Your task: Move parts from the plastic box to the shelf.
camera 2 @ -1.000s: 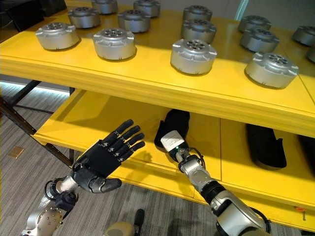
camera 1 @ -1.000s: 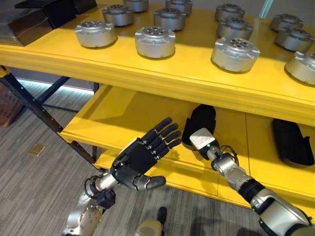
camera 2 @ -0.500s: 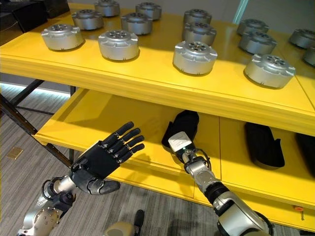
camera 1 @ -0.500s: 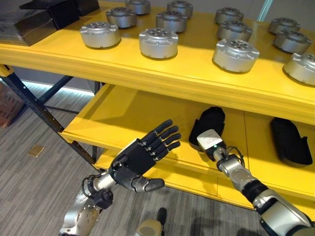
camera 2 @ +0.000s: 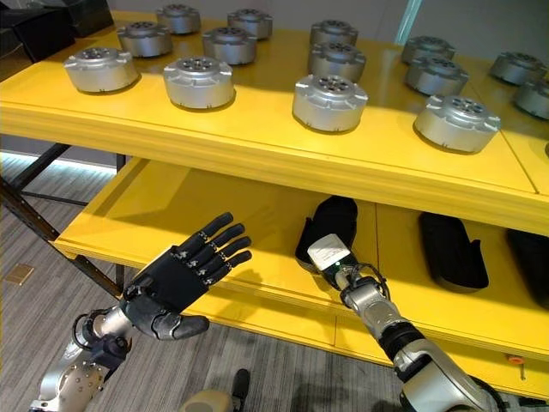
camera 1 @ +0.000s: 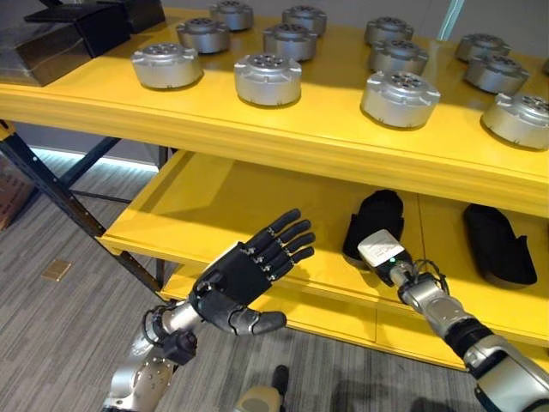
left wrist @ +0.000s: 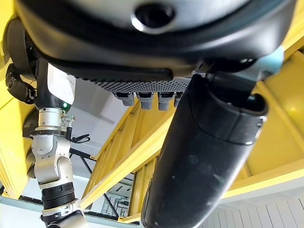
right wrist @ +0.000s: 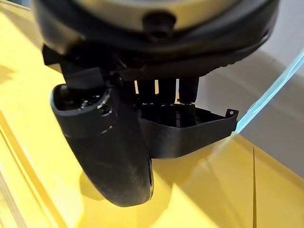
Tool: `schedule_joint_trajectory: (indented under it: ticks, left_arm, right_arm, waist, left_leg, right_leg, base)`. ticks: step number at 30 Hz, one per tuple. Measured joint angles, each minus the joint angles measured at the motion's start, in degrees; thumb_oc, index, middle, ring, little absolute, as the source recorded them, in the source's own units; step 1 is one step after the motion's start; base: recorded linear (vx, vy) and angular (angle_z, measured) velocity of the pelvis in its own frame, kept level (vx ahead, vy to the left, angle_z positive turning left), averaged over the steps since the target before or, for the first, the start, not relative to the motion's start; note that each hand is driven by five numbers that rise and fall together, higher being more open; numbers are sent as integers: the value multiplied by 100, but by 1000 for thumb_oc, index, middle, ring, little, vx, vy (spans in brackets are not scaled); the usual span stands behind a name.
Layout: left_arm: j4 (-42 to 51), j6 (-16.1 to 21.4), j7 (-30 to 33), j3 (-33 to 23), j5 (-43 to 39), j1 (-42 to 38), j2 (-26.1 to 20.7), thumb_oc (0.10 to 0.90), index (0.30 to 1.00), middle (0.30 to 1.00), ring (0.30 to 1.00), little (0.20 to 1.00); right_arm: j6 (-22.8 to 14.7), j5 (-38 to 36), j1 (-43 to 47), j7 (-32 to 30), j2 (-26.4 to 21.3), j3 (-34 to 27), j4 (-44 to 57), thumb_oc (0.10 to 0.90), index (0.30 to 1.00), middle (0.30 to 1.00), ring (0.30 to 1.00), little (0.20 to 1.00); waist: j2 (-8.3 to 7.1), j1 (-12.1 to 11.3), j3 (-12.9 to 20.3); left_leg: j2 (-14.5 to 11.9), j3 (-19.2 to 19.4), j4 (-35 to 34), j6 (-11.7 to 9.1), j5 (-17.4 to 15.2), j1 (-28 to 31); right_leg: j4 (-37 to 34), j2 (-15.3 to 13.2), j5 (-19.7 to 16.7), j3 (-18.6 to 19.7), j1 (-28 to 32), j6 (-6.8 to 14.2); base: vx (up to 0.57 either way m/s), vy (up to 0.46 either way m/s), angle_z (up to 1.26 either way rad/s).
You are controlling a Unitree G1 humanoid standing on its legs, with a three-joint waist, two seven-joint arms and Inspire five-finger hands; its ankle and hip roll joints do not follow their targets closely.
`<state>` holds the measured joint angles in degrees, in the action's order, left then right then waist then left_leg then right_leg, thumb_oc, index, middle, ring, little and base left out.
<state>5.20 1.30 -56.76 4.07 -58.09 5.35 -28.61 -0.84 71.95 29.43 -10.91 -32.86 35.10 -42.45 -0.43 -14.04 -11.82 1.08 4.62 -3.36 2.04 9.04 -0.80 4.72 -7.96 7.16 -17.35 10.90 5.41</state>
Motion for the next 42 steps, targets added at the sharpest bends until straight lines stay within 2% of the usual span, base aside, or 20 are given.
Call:
schedule_joint_trajectory:
  ticks: [5, 13, 19, 26, 29, 42]
  left_arm:
    - [0, 2, 0, 1, -1, 21, -213, 900, 1000, 1000, 1000, 1000]
    - [0, 4, 3, -7, -3, 24, -252, 900, 1000, 1000, 1000, 1000]
    - [0, 4, 3, -7, -3, 26, -253, 900, 1000, 1000, 1000, 1000]
    - [-2, 10, 3, -6, -5, 28, -445, 900, 1000, 1000, 1000, 1000]
    - [-2, 12, 3, -5, -6, 29, -448, 900, 1000, 1000, 1000, 1000]
    - [0, 11, 24, 12, -14, 19, -647, 900, 1000, 1000, 1000, 1000]
  right_arm:
    - [-374, 387, -14, 53, -218, 7, 273, 400, 300, 300, 300, 300]
    - [-762, 797, -17, 177, -418, 11, 643, 400, 300, 300, 300, 300]
    - [-780, 871, -8, 259, -456, 10, 693, 400, 300, 300, 300, 300]
    - [-619, 428, -10, 355, -460, 12, 529, 400, 300, 300, 300, 300]
    - [-490, 321, -10, 277, -465, 2, 347, 400, 300, 300, 300, 300]
    - [-377, -13, 65, 63, -589, -62, 207, 400, 300, 300, 300, 300]
  waist:
    - [-9, 72, -3]
    - [-23, 136, -10]
    - [-45, 129, -23]
    - [-59, 123, -33]
    - [-70, 127, -42]
    - [-41, 140, -203]
  left_leg:
    - [-17, 64, -1, -19, 13, -8]
    - [-19, 99, -4, -14, 2, -27]
    - [-18, 99, -4, -14, -5, -29]
    - [-14, 93, -4, -14, -5, -39]
    - [-10, 94, -5, -14, -8, -41]
    - [-8, 80, -1, -25, -12, -116]
  right_leg:
    - [13, 6, 0, 75, -48, 0]
    - [3, 1, 0, 110, -82, 1]
    - [-14, 1, 1, 107, -78, 1]
    - [-16, -1, 3, 100, -82, 2]
    - [-20, -4, 4, 101, -82, 2]
    - [40, -7, 57, 97, -173, -2]
  base:
    - [-21, -30, -6]
    - [-8, -9, -2]
    - [2, -6, 0]
    - [4, -14, 0]
    - [-4, -42, 0]
    - [-4, -9, 0]
